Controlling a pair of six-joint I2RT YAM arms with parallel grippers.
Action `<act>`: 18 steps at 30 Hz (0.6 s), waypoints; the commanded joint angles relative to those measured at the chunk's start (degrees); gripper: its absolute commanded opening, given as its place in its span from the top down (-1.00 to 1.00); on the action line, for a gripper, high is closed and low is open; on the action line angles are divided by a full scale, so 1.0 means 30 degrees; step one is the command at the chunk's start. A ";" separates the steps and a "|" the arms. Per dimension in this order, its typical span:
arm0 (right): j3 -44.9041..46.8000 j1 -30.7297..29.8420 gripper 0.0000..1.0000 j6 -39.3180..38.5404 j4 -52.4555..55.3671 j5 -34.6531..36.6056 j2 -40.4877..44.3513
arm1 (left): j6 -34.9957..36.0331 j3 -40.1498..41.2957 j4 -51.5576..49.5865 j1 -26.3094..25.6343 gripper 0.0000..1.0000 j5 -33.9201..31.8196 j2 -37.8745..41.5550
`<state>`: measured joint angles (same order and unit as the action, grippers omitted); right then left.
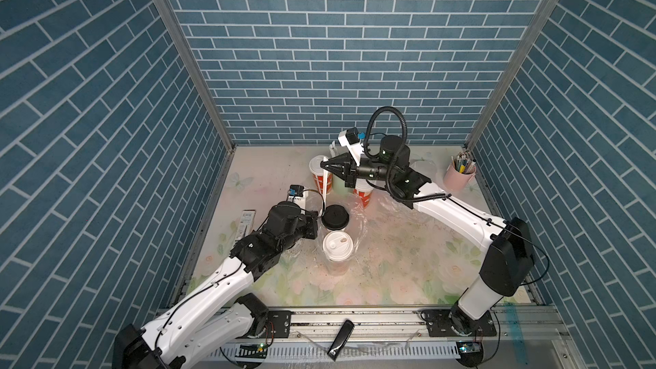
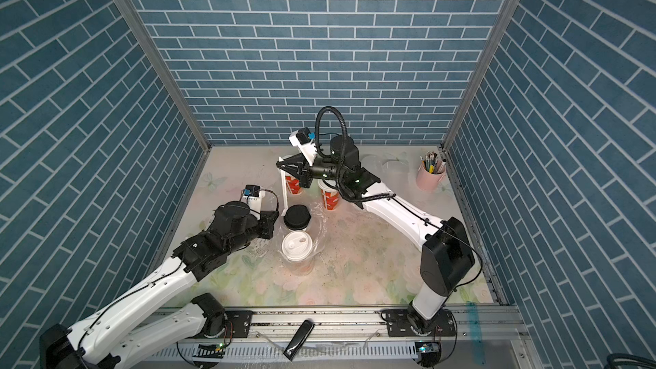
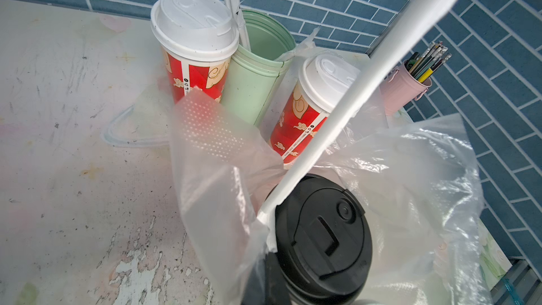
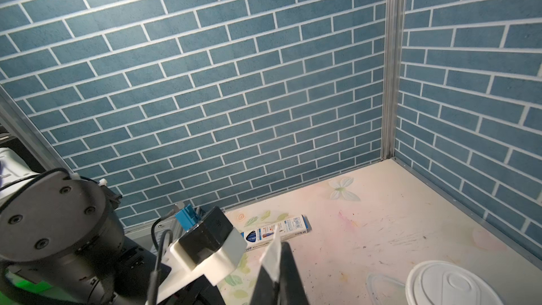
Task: Pack milk tea into plastic carrier bags
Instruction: Place the straw in the plastic carrier bag.
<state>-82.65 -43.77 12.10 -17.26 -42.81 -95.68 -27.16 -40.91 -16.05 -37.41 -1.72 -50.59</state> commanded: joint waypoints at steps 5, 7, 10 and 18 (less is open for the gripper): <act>-0.0150 -0.0066 1.00 -0.1186 -0.1440 0.0145 -0.0392 | 0.0278 -0.0486 -0.0362 0.0047 1.00 -0.0247 0.0079; 0.0057 -0.0047 1.00 -0.1543 -0.1502 0.0300 -0.0365 | 0.0294 -0.0530 -0.0442 0.0040 1.00 -0.0334 0.0149; 0.0388 -0.0044 1.00 -0.2075 -0.1416 0.0562 -0.0363 | 0.0322 -0.0602 -0.0565 0.0033 1.00 -0.0394 0.0178; 0.1134 -0.0058 1.00 -0.2836 -0.0748 0.0816 -0.0001 | 0.0234 -0.0582 -0.0655 0.0039 1.00 -0.0706 0.0283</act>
<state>-80.27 -43.77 6.94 -19.51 -41.15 -96.12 -27.16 -41.01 -16.86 -37.41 -2.83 -50.41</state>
